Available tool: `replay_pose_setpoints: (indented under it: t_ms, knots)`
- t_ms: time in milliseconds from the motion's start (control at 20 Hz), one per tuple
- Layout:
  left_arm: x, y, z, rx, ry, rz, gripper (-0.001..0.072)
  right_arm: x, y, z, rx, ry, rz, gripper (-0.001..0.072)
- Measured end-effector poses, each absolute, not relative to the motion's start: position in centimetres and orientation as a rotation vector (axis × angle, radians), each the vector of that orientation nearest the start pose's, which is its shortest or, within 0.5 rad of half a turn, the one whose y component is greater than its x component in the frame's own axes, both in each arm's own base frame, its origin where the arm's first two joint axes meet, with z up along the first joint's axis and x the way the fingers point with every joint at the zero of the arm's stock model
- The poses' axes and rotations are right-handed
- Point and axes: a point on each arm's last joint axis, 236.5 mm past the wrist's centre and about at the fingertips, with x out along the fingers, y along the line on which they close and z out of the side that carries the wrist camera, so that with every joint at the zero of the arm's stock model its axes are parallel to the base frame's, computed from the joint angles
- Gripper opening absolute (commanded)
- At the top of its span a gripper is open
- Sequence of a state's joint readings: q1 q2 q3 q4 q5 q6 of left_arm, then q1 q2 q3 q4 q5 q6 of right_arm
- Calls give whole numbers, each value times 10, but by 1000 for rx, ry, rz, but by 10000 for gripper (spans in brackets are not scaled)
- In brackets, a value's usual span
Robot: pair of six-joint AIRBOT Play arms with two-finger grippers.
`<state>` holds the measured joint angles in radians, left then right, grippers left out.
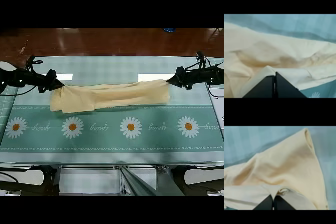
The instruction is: Fold the shirts.
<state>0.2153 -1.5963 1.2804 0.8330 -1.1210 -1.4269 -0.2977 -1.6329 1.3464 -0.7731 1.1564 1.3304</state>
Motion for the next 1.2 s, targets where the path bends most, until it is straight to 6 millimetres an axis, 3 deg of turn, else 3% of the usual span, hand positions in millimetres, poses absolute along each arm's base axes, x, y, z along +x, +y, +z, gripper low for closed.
replay_pose_setpoints:
  t_ms: [250,300,350,400,450,600,700,800,950,1100,1200]
  knots:
    - [481,-41,-41,-745,1285,-219,21,499,12,-24,800,1169,255,21]
    - [486,-41,-44,-742,1280,-216,21,503,11,-29,811,1170,248,104]
    - [489,-42,-48,-739,1279,-210,51,506,11,-35,826,1171,242,316]
    - [494,-44,-52,-734,1273,-208,233,510,10,-40,839,1171,236,421]
    - [496,-47,-55,-730,1274,-210,502,512,10,-44,850,1168,233,419]
    - [493,-53,-61,-698,1307,-230,507,516,3,-44,867,1158,226,418]
    - [483,-35,-57,-648,1356,-209,507,513,-18,-37,849,1143,197,418]
    - [468,-8,-42,-580,1384,-157,507,499,-43,-34,810,1170,165,418]
    - [458,18,6,-516,1279,-86,507,474,-64,-43,783,1239,122,418]
    - [443,4,52,-471,1111,-79,507,462,-58,-58,792,1288,121,418]
    - [422,-20,68,-441,1038,-104,507,460,-44,-71,793,1317,140,418]
